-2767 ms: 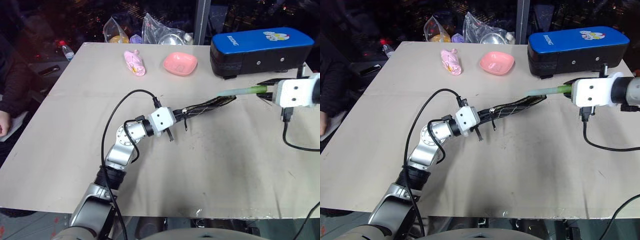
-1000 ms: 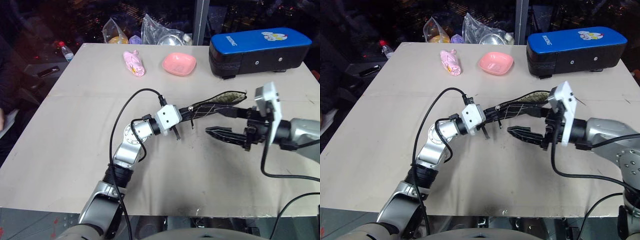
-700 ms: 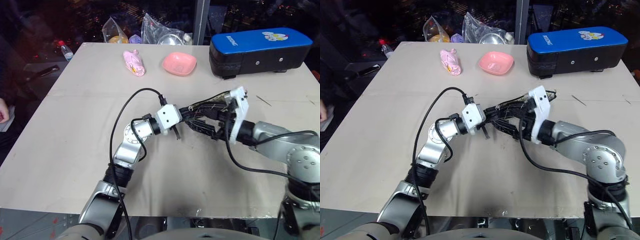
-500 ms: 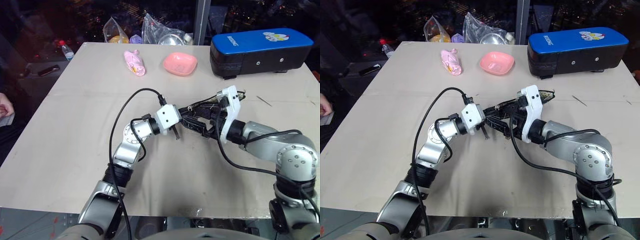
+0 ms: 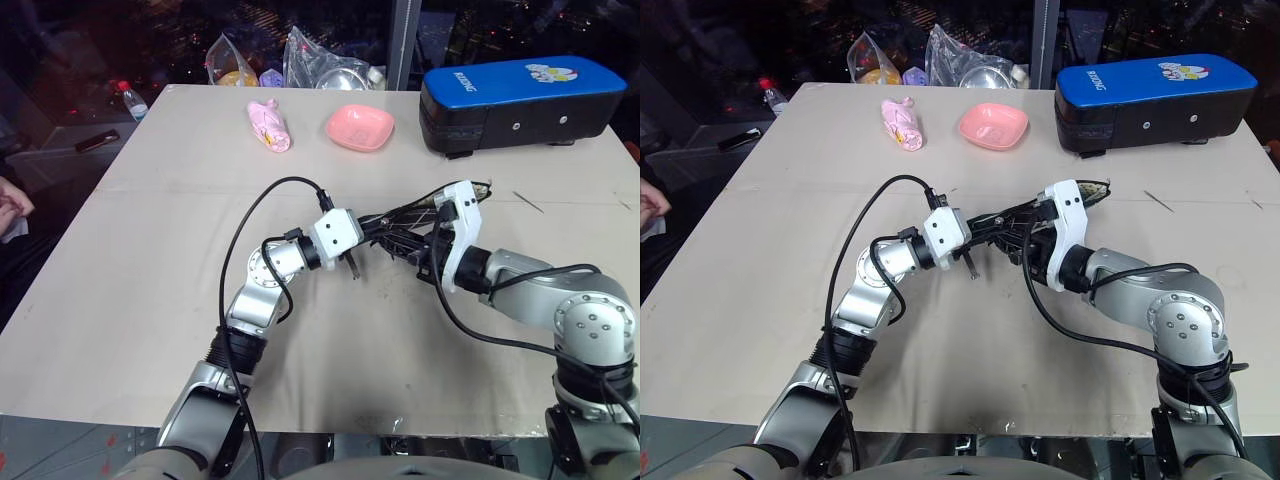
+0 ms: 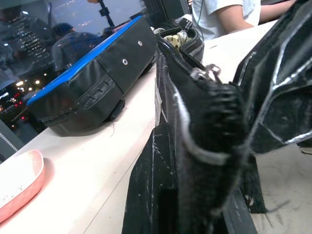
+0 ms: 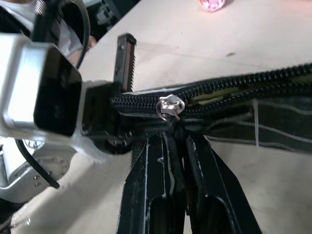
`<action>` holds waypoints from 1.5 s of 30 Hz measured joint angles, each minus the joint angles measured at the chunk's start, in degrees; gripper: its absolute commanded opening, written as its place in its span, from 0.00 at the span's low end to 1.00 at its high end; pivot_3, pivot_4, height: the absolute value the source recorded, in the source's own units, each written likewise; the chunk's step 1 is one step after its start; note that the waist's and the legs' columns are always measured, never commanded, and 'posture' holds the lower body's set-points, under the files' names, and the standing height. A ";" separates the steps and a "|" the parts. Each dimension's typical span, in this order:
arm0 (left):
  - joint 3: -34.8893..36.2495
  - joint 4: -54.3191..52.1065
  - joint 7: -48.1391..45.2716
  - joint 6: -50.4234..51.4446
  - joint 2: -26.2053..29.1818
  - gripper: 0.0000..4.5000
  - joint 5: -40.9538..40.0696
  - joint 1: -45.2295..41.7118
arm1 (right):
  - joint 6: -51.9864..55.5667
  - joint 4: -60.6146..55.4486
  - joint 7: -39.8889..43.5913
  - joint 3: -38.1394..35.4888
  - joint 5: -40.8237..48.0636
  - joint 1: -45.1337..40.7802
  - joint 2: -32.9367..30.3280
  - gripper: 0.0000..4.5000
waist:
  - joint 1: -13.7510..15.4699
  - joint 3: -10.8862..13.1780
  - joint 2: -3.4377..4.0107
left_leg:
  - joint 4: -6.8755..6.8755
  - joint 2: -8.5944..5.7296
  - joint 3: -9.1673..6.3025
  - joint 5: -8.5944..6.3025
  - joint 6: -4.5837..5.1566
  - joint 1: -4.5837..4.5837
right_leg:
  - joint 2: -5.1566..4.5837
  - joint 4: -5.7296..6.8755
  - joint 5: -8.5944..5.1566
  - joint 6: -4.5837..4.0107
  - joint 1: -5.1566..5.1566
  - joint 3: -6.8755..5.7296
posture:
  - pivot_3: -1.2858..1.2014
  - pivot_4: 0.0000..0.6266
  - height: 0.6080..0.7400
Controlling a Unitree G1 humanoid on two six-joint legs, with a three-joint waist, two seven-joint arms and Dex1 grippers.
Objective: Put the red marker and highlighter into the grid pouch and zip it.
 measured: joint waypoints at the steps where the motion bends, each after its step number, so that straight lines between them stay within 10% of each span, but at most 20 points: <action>1: 0.00 0.00 0.00 0.00 -0.01 0.00 0.00 0.00 | -0.08 0.00 -0.15 -0.17 0.01 0.09 -0.31 0.04 | 0.01 0.00 0.00 | 0.00 0.00 0.00 0.00 0.00 0.00 | 0.00 0.00 0.00 0.00 0.00 0.00 | 0.52 0.24 0.82; 35: 0.06 0.29 0.31 -0.17 0.02 0.00 0.03 0.02 | -17.61 9.26 -25.28 -18.93 -25.90 -1.18 6.56 0.04 | -0.22 0.01 0.03 | -0.12 0.03 0.11 0.08 -0.14 0.05 | 0.05 -0.03 -0.01 0.01 -0.02 0.09 | 0.52 0.24 0.82; 42: 0.07 1.62 0.39 -0.44 0.04 0.00 0.03 -0.06 | -12.67 7.19 -8.80 -13.56 -23.82 -0.56 -3.92 0.04 | -0.10 0.05 0.10 | -0.14 0.02 0.19 0.05 -0.09 0.03 | 0.05 -0.07 -0.01 0.02 -0.05 0.17 | 0.52 0.24 0.82; 45: 0.06 1.79 0.38 -0.91 0.05 0.00 0.03 -0.12 | -7.65 3.53 2.08 -12.68 -17.66 1.38 -10.85 0.35 | 0.10 0.05 0.09 | -0.16 0.02 0.15 -0.06 0.10 0.00 | 0.05 -0.10 -0.01 0.02 -0.05 0.14 | 0.52 0.24 0.82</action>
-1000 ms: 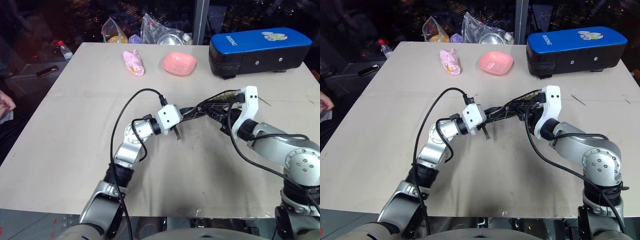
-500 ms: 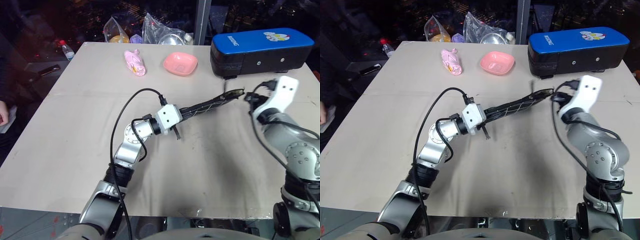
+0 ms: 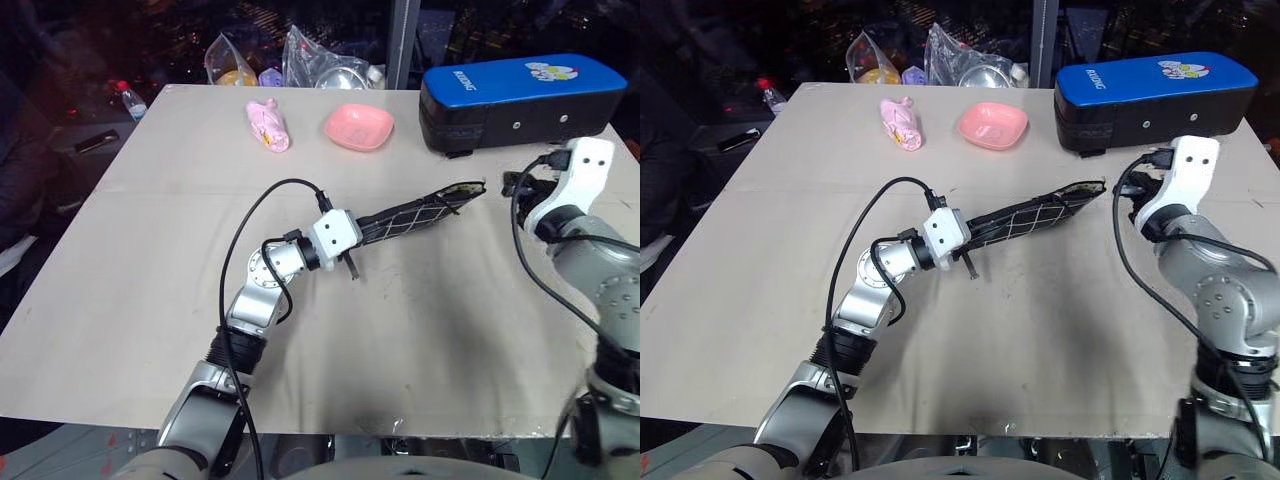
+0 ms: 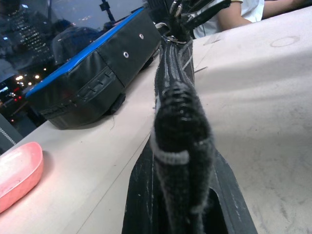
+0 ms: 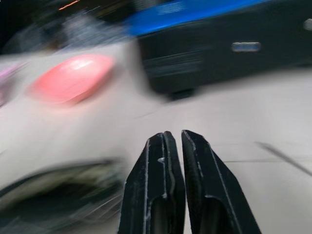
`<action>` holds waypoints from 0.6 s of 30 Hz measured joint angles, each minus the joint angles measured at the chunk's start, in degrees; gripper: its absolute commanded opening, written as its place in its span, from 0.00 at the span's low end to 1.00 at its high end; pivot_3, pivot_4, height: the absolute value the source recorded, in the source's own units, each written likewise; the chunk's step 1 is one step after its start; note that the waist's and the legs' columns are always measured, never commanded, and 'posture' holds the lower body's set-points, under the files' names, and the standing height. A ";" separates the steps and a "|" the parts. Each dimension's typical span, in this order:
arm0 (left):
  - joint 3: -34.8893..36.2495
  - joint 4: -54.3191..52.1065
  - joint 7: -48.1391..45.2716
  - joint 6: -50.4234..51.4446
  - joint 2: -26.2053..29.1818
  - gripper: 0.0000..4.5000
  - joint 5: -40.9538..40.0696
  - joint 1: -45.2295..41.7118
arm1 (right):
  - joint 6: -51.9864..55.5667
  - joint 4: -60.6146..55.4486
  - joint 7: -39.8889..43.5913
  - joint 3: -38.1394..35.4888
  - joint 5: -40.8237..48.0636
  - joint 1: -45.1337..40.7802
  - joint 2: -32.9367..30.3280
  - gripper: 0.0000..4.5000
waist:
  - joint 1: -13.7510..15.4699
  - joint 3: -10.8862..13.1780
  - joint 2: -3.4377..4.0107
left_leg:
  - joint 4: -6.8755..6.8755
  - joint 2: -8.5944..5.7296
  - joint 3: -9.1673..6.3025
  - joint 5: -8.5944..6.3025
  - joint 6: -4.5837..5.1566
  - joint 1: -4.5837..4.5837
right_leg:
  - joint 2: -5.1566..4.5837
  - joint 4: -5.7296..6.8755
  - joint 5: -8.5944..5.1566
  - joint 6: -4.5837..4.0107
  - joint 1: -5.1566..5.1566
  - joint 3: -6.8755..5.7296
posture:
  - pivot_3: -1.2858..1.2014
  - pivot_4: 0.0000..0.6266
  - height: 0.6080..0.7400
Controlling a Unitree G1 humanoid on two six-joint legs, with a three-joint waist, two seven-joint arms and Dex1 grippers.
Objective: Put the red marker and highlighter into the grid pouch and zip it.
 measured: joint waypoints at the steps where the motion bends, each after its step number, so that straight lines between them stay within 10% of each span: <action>1: 0.01 0.07 0.00 -0.12 0.12 0.00 0.00 -0.01 | 0.75 -0.82 1.86 0.20 0.99 0.46 -0.88 0.42 | -0.03 0.00 0.00 | 0.00 0.00 0.00 -0.01 0.01 0.00 | 0.01 0.00 0.00 0.00 0.00 0.00 | 0.52 0.24 0.82; 3: 0.00 0.17 0.00 -0.34 0.11 0.00 0.01 -0.02 | 1.01 -2.42 5.36 0.84 1.84 1.33 -2.31 0.64 | -0.13 0.00 -0.01 | 0.01 0.00 0.01 -0.02 0.03 0.01 | 0.00 0.02 0.00 0.00 0.00 0.01 | 0.52 0.24 0.82; 18: -0.02 0.47 0.03 -0.43 -0.30 0.00 0.02 -0.05 | -20.83 -3.78 20.40 14.96 -16.75 7.57 3.23 0.64 | -0.12 0.01 -0.01 | 0.06 -0.01 -0.02 0.11 -0.18 0.03 | 0.05 0.04 0.00 0.02 0.00 0.00 | 0.52 0.24 0.82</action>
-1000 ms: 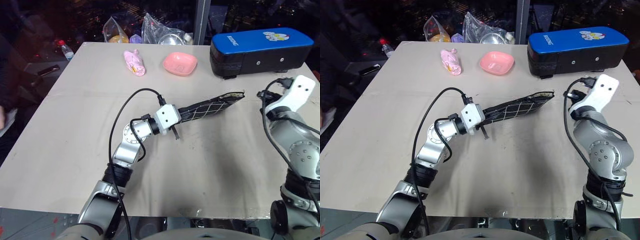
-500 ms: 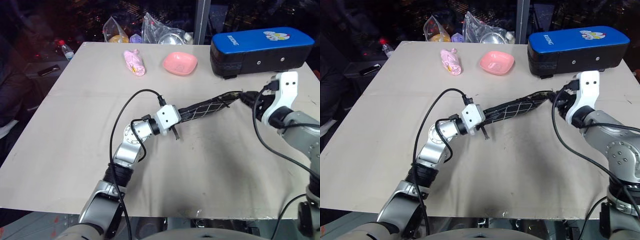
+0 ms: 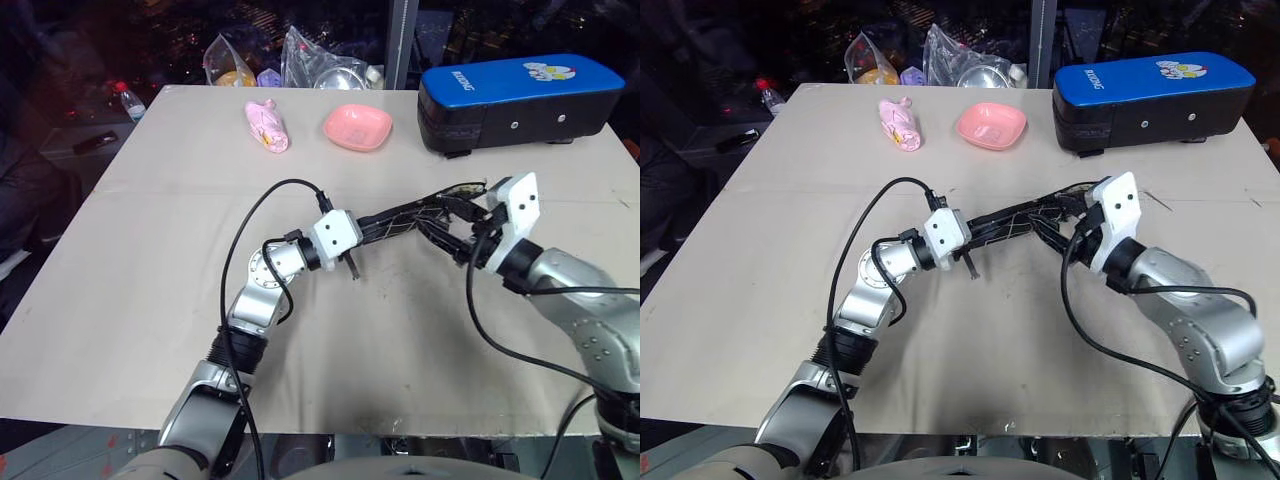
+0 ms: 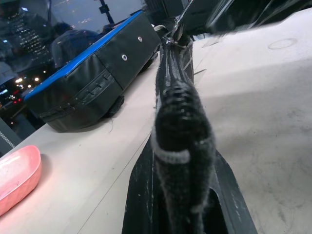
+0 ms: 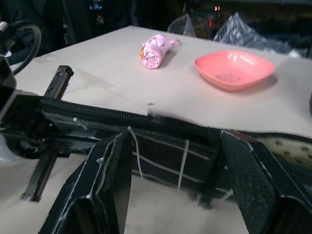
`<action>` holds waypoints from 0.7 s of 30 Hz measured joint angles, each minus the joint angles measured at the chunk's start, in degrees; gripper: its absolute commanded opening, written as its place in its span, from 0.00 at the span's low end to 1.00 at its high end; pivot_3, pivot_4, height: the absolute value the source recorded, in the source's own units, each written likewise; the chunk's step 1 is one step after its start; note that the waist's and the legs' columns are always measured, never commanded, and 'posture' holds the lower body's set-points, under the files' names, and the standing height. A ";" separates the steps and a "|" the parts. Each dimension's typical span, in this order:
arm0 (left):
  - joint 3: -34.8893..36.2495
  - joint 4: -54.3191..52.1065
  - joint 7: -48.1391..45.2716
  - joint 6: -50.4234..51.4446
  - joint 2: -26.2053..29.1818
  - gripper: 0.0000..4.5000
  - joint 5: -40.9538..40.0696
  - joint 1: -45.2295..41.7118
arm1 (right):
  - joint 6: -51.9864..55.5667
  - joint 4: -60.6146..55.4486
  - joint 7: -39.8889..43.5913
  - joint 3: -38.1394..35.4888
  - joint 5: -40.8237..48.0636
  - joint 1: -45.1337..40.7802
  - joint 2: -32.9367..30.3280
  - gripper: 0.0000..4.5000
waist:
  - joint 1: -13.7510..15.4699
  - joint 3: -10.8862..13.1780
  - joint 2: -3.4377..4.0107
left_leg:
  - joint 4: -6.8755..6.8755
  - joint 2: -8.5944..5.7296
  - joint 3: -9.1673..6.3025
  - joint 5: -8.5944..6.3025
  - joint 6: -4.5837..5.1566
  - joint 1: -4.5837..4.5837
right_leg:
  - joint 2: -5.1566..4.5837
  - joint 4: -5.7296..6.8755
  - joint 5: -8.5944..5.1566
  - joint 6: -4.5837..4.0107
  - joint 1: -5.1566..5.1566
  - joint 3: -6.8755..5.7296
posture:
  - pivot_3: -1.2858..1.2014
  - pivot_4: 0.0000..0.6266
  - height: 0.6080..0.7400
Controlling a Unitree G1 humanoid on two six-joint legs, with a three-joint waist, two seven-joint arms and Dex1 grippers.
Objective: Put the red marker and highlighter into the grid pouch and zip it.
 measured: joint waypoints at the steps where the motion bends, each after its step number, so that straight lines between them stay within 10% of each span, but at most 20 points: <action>1: 0.00 0.00 0.01 0.00 -0.01 0.00 0.00 0.00 | -0.93 1.10 -0.40 0.00 -1.18 -0.15 0.99 0.64 | 0.00 0.00 0.00 | 0.00 0.00 0.00 0.01 -0.02 0.00 | 0.00 0.00 0.00 0.00 0.00 0.00 | 0.52 0.24 0.82; 8: 0.00 0.00 0.47 0.01 -0.05 0.00 0.04 0.01 | -4.80 5.57 -1.60 -0.24 -6.76 -0.33 5.14 0.64 | 0.03 0.00 0.00 | -0.01 0.01 0.01 0.02 -0.04 0.00 | -0.01 -0.02 0.00 0.00 0.00 0.00 | 0.52 0.24 0.82; 15: 0.00 0.00 0.80 0.01 -0.02 0.00 0.03 0.01 | -5.64 6.07 -0.83 -1.34 -6.47 -0.31 8.76 0.01 | 0.02 0.00 0.00 | 0.00 0.00 0.01 0.02 -0.04 0.00 | -0.01 0.00 0.00 -0.01 0.00 0.00 | 0.52 0.24 0.82; 21: 0.00 0.00 0.90 0.00 0.07 0.00 0.02 0.01 | -5.64 6.05 0.92 -2.18 -5.77 0.22 9.10 0.01 | 0.03 0.00 0.00 | -0.01 0.00 0.01 0.02 -0.04 0.00 | -0.01 0.00 0.00 -0.01 0.00 0.00 | 0.52 0.24 0.82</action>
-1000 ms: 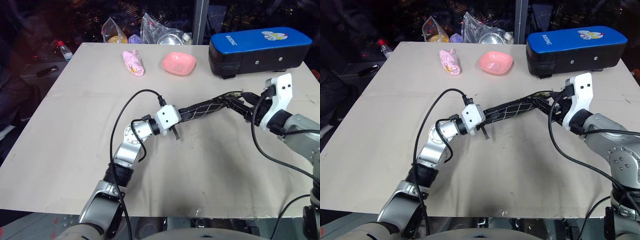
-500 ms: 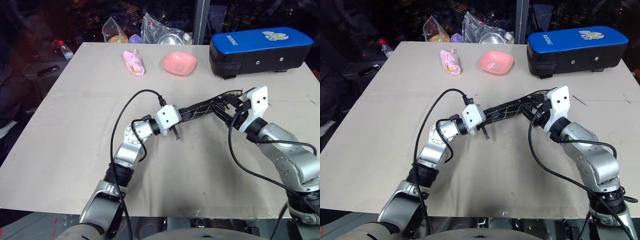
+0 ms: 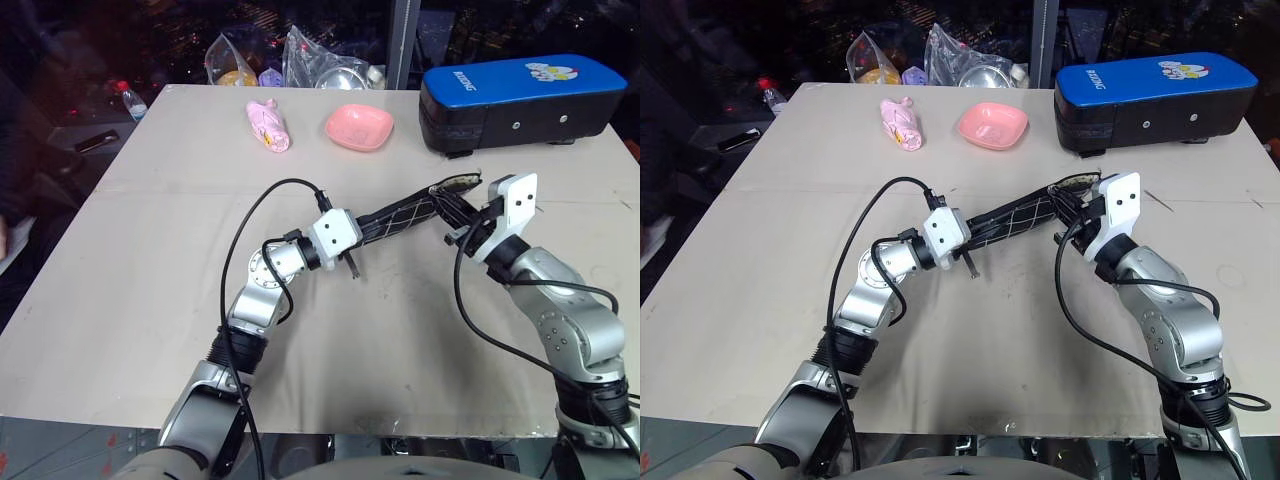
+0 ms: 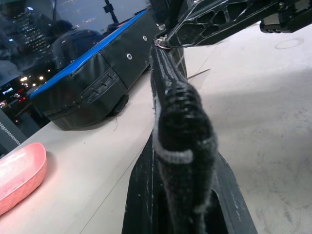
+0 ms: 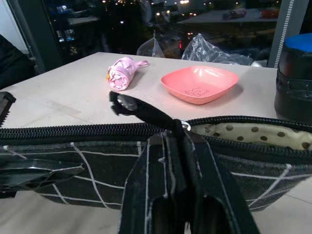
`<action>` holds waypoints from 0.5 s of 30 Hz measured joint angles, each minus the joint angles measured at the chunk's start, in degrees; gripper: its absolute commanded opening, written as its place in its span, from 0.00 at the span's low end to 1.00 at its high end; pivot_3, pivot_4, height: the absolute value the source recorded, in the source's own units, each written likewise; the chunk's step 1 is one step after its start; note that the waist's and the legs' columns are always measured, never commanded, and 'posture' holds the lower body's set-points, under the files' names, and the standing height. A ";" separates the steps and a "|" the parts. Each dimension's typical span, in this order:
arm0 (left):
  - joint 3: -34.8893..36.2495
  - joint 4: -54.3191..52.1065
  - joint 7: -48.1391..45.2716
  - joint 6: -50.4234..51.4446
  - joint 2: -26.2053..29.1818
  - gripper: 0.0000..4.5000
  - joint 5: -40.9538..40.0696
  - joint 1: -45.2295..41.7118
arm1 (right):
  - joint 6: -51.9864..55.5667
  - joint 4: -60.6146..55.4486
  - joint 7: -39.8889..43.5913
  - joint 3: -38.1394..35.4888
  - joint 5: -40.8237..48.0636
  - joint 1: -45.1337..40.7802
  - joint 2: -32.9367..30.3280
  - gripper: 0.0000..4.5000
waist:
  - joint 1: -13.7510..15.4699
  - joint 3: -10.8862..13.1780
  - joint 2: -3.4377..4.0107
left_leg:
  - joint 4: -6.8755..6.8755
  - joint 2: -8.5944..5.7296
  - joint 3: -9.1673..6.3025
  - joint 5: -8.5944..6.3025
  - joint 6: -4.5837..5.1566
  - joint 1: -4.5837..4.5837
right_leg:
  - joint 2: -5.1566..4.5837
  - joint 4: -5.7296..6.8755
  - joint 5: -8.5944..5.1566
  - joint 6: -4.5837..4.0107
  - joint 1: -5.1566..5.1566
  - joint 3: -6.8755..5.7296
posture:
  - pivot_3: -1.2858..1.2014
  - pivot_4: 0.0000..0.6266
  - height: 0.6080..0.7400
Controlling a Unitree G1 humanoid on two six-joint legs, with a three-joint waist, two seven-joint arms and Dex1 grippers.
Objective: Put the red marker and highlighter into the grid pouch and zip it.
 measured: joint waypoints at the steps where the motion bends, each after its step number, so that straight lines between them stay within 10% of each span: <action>1: 0.00 0.00 0.02 0.00 -0.01 0.00 0.00 0.00 | 0.00 0.00 0.08 -0.37 0.30 0.02 0.45 0.01 | 0.00 0.00 0.00 | 0.00 0.00 0.00 0.00 0.00 0.00 | 0.00 0.00 0.00 0.00 0.00 0.00 | 0.52 0.24 0.82; 15: -0.03 0.00 0.18 -0.78 -0.37 0.00 -0.04 -0.03 | 3.33 -0.31 -6.32 -8.12 8.98 -0.04 5.85 0.01 | 0.00 0.00 0.00 | 0.00 0.00 0.01 0.00 0.00 0.00 | -0.02 0.01 0.00 -0.01 0.00 0.00 | 0.52 0.24 0.82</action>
